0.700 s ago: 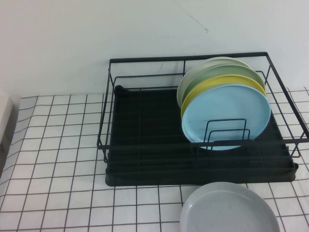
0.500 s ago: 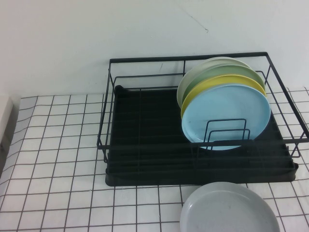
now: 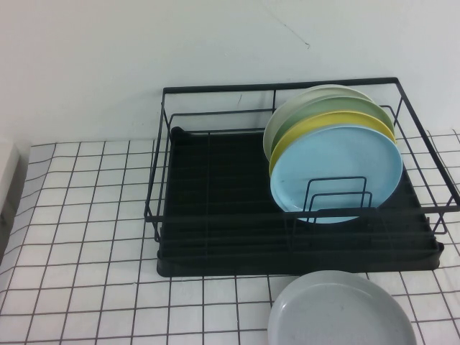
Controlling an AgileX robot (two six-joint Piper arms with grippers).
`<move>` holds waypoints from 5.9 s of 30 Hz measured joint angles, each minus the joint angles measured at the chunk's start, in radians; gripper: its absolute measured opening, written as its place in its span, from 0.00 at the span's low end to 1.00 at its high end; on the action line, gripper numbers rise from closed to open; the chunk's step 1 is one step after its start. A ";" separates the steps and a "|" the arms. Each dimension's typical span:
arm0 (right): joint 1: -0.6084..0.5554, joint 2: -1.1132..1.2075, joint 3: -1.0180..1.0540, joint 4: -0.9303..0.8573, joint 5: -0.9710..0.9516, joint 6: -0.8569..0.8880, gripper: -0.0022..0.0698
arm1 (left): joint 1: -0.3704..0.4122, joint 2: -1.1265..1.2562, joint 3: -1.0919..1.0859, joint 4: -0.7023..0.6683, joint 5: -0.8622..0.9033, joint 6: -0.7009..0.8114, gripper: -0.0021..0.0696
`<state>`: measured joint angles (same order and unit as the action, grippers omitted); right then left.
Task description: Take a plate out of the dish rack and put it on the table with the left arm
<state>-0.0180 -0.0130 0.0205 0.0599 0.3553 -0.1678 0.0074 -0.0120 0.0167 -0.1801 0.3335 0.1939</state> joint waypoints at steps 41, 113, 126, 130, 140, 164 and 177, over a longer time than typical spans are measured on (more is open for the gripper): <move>0.000 0.000 0.000 0.000 0.000 0.000 0.03 | 0.000 0.000 0.004 -0.161 -0.033 0.002 0.02; 0.000 0.000 0.000 0.000 0.000 0.000 0.03 | -0.458 1.940 -1.554 -0.969 0.298 1.459 0.55; 0.000 0.000 0.000 0.000 0.000 0.000 0.03 | -0.458 1.994 -1.559 -1.096 0.243 1.553 0.55; 0.000 0.000 0.000 0.000 0.000 0.000 0.03 | -0.458 2.010 -1.559 -1.136 0.243 1.588 0.51; 0.000 0.000 0.000 0.000 0.000 0.000 0.03 | -0.458 2.030 -1.559 -1.167 0.227 1.655 0.17; 0.000 0.000 0.000 0.000 0.000 0.000 0.03 | -0.458 1.706 -1.725 -0.797 0.495 0.810 0.13; 0.000 0.000 0.000 0.000 0.000 0.000 0.03 | -0.679 1.734 -1.729 -0.313 0.887 0.182 0.13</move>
<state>-0.0180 -0.0130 0.0205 0.0599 0.3553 -0.1678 -0.6719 1.7223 -1.7124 -0.4927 1.2208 0.3762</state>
